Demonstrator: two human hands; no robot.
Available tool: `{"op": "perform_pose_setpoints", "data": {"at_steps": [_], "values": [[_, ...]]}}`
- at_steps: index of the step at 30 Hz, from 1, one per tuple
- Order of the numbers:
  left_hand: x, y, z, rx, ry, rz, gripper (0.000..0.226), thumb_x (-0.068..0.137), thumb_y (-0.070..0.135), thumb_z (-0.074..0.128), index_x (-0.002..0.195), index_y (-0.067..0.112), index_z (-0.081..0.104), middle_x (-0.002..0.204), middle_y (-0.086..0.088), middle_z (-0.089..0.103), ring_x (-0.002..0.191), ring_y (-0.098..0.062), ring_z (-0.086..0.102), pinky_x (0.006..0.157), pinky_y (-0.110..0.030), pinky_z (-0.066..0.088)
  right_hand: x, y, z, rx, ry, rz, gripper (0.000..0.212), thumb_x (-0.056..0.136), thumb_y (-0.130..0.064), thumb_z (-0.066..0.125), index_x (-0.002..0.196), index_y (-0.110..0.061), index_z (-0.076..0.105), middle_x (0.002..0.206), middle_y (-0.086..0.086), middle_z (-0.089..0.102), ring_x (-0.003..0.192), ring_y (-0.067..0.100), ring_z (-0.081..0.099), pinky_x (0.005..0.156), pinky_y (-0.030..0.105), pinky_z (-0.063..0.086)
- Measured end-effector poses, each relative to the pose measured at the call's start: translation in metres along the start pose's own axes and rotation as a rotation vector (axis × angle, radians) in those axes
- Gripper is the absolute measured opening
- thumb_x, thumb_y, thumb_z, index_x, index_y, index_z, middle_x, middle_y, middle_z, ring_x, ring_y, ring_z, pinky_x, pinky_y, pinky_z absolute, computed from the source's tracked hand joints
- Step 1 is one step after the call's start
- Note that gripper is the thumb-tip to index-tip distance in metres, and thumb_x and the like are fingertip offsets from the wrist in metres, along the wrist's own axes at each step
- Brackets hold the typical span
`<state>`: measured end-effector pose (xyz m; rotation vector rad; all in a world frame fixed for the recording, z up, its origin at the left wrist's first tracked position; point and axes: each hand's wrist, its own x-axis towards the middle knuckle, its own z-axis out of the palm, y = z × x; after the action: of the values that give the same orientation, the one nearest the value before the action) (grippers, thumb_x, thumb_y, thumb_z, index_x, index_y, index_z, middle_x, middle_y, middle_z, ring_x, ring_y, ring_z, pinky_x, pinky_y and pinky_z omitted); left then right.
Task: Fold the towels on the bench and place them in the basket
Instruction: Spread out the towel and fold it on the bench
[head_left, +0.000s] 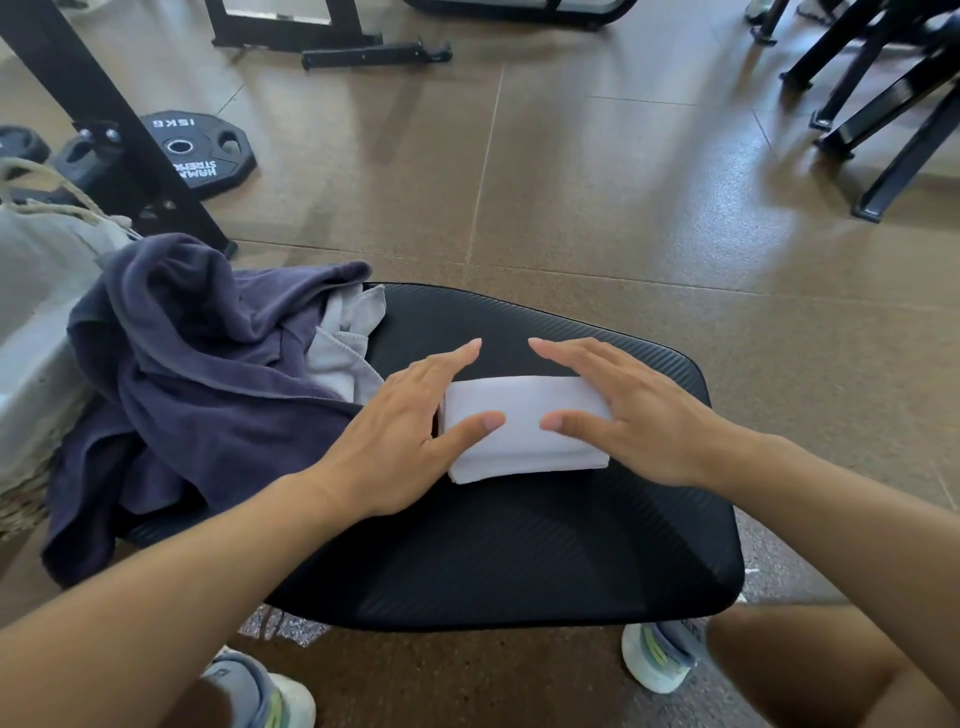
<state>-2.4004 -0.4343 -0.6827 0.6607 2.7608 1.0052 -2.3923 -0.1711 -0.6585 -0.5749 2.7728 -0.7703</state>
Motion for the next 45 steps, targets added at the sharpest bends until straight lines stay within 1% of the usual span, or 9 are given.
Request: {"op": "perform_pose_setpoints", "data": {"at_steps": [7,12,17,25,30,33,36,41,45], "values": [[0.002,0.002,-0.008,-0.066,0.026,-0.062,0.061,0.093,0.063,0.039,0.144,0.031,0.049,0.14,0.023,0.052,0.131,0.008,0.039,0.112,-0.017,0.027,0.001,0.008,-0.018,0.008,-0.109,0.187,0.078,0.083,-0.072,0.049,0.152,-0.038,0.038,0.15,-0.019,0.043,0.141,-0.001,0.029,0.111,0.016,0.02],[0.003,0.005,-0.007,-0.036,0.009,-0.065,0.045,0.093,0.052,0.061,0.134,0.033,0.059,0.116,0.034,0.054,0.115,0.006,0.05,0.102,-0.019,0.037,-0.001,0.009,-0.019,-0.025,-0.178,0.211,0.056,0.075,-0.068,0.073,0.118,-0.036,0.058,0.137,-0.019,0.048,0.136,0.003,0.03,0.106,0.019,0.025],[0.002,0.011,-0.005,-0.026,0.008,-0.067,0.056,0.082,0.064,0.066,0.131,0.038,0.059,0.119,0.026,0.06,0.109,0.007,0.053,0.094,-0.015,0.04,0.002,-0.001,-0.019,0.056,-0.111,0.22,0.054,0.066,-0.058,0.088,0.099,-0.033,0.053,0.1,-0.012,0.062,0.092,0.008,0.058,0.078,0.026,0.05],[-0.001,0.006,-0.005,-0.143,-0.06,-0.151,0.065,0.074,0.062,0.078,0.132,0.045,0.054,0.112,0.023,0.063,0.103,0.002,0.06,0.096,-0.033,0.05,0.015,-0.016,-0.012,-0.003,-0.201,0.033,0.077,0.072,-0.065,0.079,0.142,-0.048,0.051,0.127,-0.031,0.055,0.118,-0.006,0.048,0.104,0.02,0.036],[-0.002,0.007,-0.009,-0.12,-0.082,-0.194,0.065,0.077,0.061,0.076,0.134,0.044,0.051,0.099,0.017,0.063,0.094,-0.001,0.06,0.09,-0.035,0.052,0.021,-0.017,-0.015,0.023,-0.265,0.166,0.096,0.072,-0.063,0.081,0.153,-0.046,0.032,0.132,-0.026,0.054,0.123,0.002,0.048,0.11,0.025,0.038],[-0.007,0.014,-0.011,0.073,-0.065,-0.281,0.068,0.082,0.071,0.057,0.141,0.042,0.041,0.084,0.011,0.066,0.087,-0.008,0.062,0.083,-0.036,0.051,0.023,-0.018,-0.015,0.024,-0.103,0.321,0.099,0.071,-0.07,0.075,0.154,-0.037,0.031,0.136,-0.013,0.052,0.13,0.011,0.044,0.112,0.035,0.038],[-0.017,0.024,0.0,0.138,-0.049,-0.325,0.085,0.076,0.081,0.04,0.151,0.047,0.019,0.088,0.0,0.072,0.093,-0.023,0.068,0.087,-0.043,0.053,0.022,-0.024,-0.013,0.026,-0.025,0.506,0.082,0.071,-0.076,0.07,0.135,-0.031,0.046,0.118,-0.01,0.059,0.11,0.013,0.057,0.096,0.037,0.049],[-0.028,0.049,0.011,-0.23,-0.107,-0.379,0.081,0.094,0.058,0.052,0.156,0.048,0.0,0.068,0.009,0.074,0.053,-0.015,0.07,0.067,-0.03,0.056,0.017,-0.036,0.0,0.145,-0.107,0.47,0.035,0.087,-0.063,0.065,0.105,-0.033,0.066,0.101,-0.014,0.071,0.091,0.005,0.066,0.083,0.032,0.056],[-0.01,0.032,-0.008,0.018,0.091,-0.391,0.062,0.088,0.072,0.047,0.143,0.043,0.042,0.072,0.016,0.067,0.091,-0.016,0.066,0.087,-0.04,0.053,0.013,-0.046,0.009,0.272,-0.117,0.403,0.019,0.095,-0.048,0.061,0.107,-0.037,0.07,0.099,-0.016,0.073,0.092,0.003,0.069,0.087,0.037,0.058]]}}
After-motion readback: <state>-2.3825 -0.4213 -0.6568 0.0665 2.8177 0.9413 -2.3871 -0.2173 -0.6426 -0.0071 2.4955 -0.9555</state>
